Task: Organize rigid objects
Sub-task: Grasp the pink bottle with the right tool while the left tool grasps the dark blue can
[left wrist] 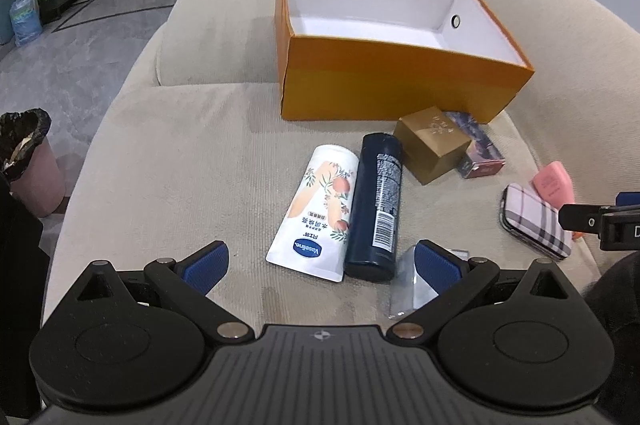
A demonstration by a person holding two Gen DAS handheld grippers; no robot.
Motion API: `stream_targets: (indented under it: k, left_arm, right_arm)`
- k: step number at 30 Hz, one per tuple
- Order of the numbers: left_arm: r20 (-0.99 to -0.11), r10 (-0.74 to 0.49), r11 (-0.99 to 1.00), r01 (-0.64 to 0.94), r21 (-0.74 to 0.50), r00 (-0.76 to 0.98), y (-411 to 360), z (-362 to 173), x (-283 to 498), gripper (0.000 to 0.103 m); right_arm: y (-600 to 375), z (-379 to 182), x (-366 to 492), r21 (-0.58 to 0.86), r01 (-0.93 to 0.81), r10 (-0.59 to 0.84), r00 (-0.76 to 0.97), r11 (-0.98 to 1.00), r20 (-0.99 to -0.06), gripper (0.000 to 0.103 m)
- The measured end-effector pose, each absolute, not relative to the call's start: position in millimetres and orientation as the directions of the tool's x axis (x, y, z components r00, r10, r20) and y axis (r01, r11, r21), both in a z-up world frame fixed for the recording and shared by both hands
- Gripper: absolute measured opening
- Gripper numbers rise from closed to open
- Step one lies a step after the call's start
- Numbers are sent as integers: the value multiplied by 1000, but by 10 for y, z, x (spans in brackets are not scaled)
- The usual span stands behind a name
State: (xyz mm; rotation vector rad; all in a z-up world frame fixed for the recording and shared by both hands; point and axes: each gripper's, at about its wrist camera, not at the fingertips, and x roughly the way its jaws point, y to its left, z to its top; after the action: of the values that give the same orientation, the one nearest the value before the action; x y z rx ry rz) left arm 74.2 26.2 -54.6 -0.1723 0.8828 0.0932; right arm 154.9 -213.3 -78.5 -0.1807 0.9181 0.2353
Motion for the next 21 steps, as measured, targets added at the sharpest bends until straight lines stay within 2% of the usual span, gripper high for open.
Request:
stream_targets:
  k: [21]
  left_arm:
    - [-799,-10,990,-104,-91,601,200,-748,1180,103]
  right_arm:
    - [-2121,-1124,2012,-56,-327,128,517,943,-846,100]
